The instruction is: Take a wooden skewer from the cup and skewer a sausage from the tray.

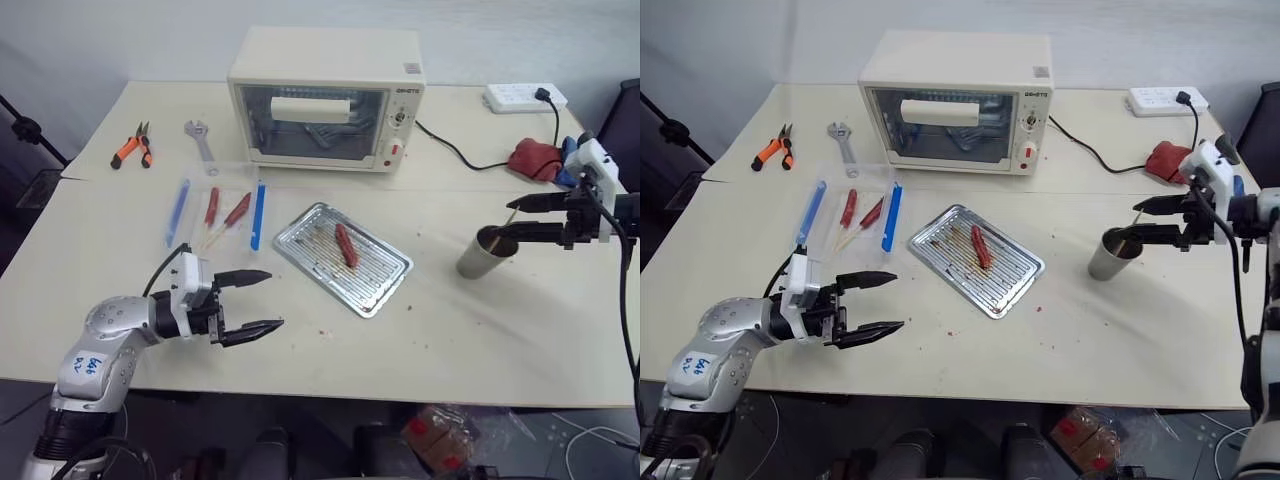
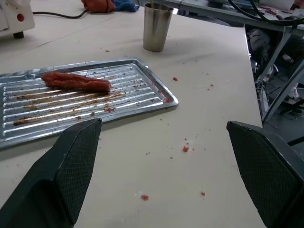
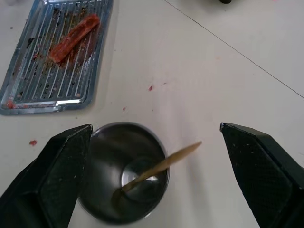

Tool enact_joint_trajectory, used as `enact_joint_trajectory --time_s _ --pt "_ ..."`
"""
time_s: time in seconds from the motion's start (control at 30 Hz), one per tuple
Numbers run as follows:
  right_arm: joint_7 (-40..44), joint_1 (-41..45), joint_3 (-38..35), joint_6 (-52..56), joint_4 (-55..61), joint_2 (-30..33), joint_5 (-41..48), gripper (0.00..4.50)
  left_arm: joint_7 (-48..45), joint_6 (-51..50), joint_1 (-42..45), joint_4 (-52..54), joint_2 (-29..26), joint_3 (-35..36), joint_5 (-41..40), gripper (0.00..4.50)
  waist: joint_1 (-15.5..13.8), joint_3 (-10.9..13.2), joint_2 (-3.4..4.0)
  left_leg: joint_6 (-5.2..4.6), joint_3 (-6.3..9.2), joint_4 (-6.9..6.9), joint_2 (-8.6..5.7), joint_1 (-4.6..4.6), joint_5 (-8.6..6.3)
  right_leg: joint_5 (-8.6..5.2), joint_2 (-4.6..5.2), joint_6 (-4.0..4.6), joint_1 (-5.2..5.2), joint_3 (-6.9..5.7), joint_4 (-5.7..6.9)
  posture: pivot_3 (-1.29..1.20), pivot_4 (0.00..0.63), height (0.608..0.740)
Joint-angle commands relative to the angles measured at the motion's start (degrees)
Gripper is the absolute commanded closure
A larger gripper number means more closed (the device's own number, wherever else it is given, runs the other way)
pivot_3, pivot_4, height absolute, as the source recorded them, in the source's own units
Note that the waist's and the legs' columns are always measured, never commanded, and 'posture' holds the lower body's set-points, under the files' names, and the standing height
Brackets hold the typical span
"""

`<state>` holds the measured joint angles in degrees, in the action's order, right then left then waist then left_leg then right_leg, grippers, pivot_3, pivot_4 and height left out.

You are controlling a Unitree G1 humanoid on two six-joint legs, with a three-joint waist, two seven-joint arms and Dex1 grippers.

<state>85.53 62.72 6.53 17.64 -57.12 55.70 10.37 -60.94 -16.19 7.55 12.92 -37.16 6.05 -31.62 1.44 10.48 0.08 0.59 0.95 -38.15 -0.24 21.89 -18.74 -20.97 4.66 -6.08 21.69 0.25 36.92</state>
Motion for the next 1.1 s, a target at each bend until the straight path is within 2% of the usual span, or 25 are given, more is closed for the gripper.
enact_joint_trajectory --time_s 0.03,0.1,0.2,0.53,0.6,0.77,0.87,1.03,1.1 --pt "0.4 2.8 -1.3 -4.3 -4.9 -0.4 -2.2 0.00 1.4 0.6 -1.7 3.5 -0.3 2.1 -0.6 0.04 0.0 0.0 0.00 0.00 0.03 -0.02 0.00 0.01 0.00 0.00 0.00 0.00 0.00 -0.02 0.00 0.00 0.150 0.740" --pt "2.0 4.0 -1.4 -4.1 -6.0 -1.1 -2.7 0.00 1.9 0.6 -2.6 4.1 -0.3 2.5 -0.7 0.04 0.0 0.0 0.00 0.01 0.02 -0.06 0.00 0.02 0.00 0.00 -0.01 0.00 0.00 -0.03 -0.02 0.00 0.150 0.740" --pt "4.1 4.6 -0.6 -4.8 -7.0 -1.5 -4.5 0.59 2.4 0.6 -3.1 4.5 -0.3 2.7 -0.6 0.00 0.2 0.0 0.03 0.04 -0.03 -0.19 0.00 0.02 0.02 0.00 -0.02 0.00 0.00 0.00 -0.02 0.00 0.150 0.740" --pt "5.3 4.3 -2.8 -6.3 -7.6 -1.5 -5.9 4.00 2.4 1.3 -1.7 3.3 0.1 2.0 0.1 0.00 0.2 0.0 0.03 0.12 -0.02 -0.25 0.04 -0.03 0.08 0.00 -0.08 0.00 0.01 0.03 0.13 0.00 0.150 0.740" --pt "5.3 3.8 -3.3 -6.3 -7.3 -1.1 -5.8 4.47 2.4 1.5 -1.6 3.1 0.2 1.8 0.2 0.00 0.1 0.0 0.03 0.12 -0.02 -0.24 0.04 -0.03 0.08 0.00 -0.08 0.00 0.01 0.03 0.12 0.00 0.150 0.740" --pt "6.3 3.8 -6.5 -5.1 -5.5 0.6 -3.7 4.47 2.5 1.9 -0.8 2.3 0.8 1.1 0.6 0.00 0.1 0.0 0.03 0.12 -0.03 -0.26 0.03 -0.03 0.08 0.00 -0.08 0.00 0.01 0.02 0.12 0.00 0.150 0.740" --pt "6.9 3.4 -6.5 -0.8 -0.5 3.6 0.8 4.47 2.5 2.1 -0.3 1.8 1.2 1.0 0.5 0.00 0.0 0.0 0.08 0.11 -0.02 -0.25 0.02 -0.02 0.08 0.00 -0.07 0.00 0.01 0.03 0.13 0.00 0.150 0.740" --pt "7.0 2.2 -9.6 15.6 11.2 8.3 14.2 4.47 2.8 1.2 1.3 1.1 2.4 1.2 -1.0 0.00 -0.1 0.1 0.11 0.11 0.00 -0.21 0.03 -0.02 0.08 0.00 -0.07 0.00 0.02 0.02 0.09 0.00 0.150 0.740" --pt "5.5 2.5 -14.2 28.5 15.3 7.2 20.5 4.47 3.4 1.4 2.2 0.8 3.4 0.8 -0.8 0.00 0.1 0.1 0.10 0.11 0.00 -0.21 0.05 -0.02 0.08 0.00 -0.08 0.00 0.01 0.02 0.08 0.00 0.150 0.740"
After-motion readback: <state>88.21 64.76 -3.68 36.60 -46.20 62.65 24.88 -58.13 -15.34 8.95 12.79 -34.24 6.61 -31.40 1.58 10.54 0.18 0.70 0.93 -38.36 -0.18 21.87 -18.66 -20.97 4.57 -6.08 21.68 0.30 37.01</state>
